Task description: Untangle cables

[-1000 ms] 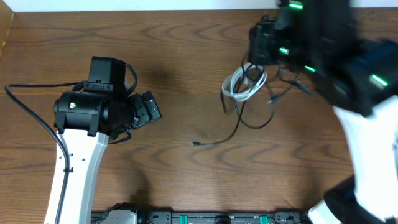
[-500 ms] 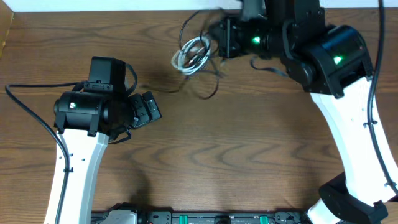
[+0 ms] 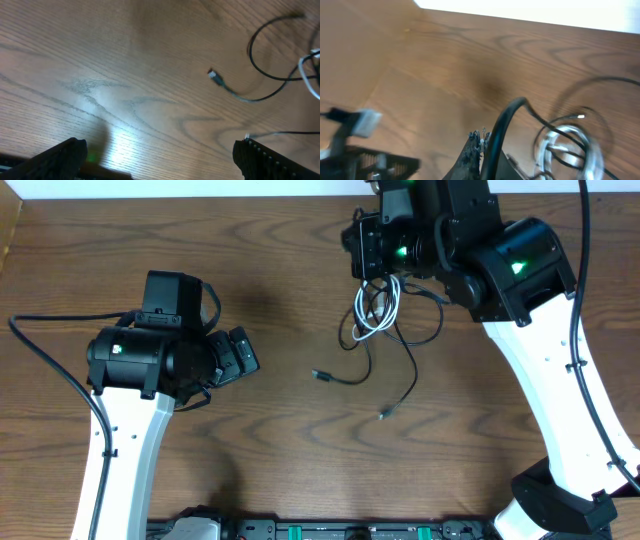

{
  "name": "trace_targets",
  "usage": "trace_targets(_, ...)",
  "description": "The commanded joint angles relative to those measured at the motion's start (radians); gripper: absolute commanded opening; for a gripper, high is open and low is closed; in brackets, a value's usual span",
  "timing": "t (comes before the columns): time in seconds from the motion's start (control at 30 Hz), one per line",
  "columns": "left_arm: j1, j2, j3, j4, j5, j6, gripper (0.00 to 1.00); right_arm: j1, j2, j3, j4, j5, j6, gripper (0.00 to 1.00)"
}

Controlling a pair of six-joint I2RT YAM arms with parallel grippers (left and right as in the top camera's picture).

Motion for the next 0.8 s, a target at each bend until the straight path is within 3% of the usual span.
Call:
trace_targets(0.0, 0.005, 0.000, 0.006, -0.004, 0.005, -0.005, 0.98, 0.003, -0.014, 0.005, -0.084, 0.419, 0.182, 0.02)
trace_targets(0.07, 0.005, 0.000, 0.006, -0.004, 0.005, -0.005, 0.98, 0.004, -0.003, -0.003, -0.136, 0.483, 0.230, 0.01)
trace_targets(0.13, 0.005, 0.000, 0.006, -0.004, 0.005, -0.005, 0.98, 0.003, 0.008, -0.005, -0.162, 0.407, 0.196, 0.01)
trace_targets(0.3, 0.005, 0.000, 0.006, -0.004, 0.005, -0.005, 0.98, 0.004, 0.040, -0.005, -0.164, 0.010, -0.104, 0.02)
trace_targets(0.37, 0.005, 0.000, 0.006, -0.004, 0.005, -0.005, 0.98, 0.004, 0.050, -0.005, -0.166, -0.051, -0.194, 0.01)
trace_targets(0.43, 0.005, 0.000, 0.006, -0.004, 0.006, -0.005, 0.98, 0.003, 0.057, -0.005, -0.167, 0.053, -0.163, 0.02)
trace_targets(0.5, 0.005, 0.000, 0.006, -0.004, 0.005, -0.005, 0.98, 0.003, 0.064, -0.005, -0.185, 0.234, -0.023, 0.03)
trace_targets(0.57, 0.005, 0.000, 0.006, -0.004, 0.005, -0.005, 0.98, 0.003, 0.071, -0.005, -0.211, 0.342, 0.088, 0.28)
trace_targets(0.77, 0.005, 0.000, 0.006, -0.004, 0.005, -0.005, 0.98, 0.004, 0.098, -0.009, -0.262, 0.308, 0.090, 0.39)
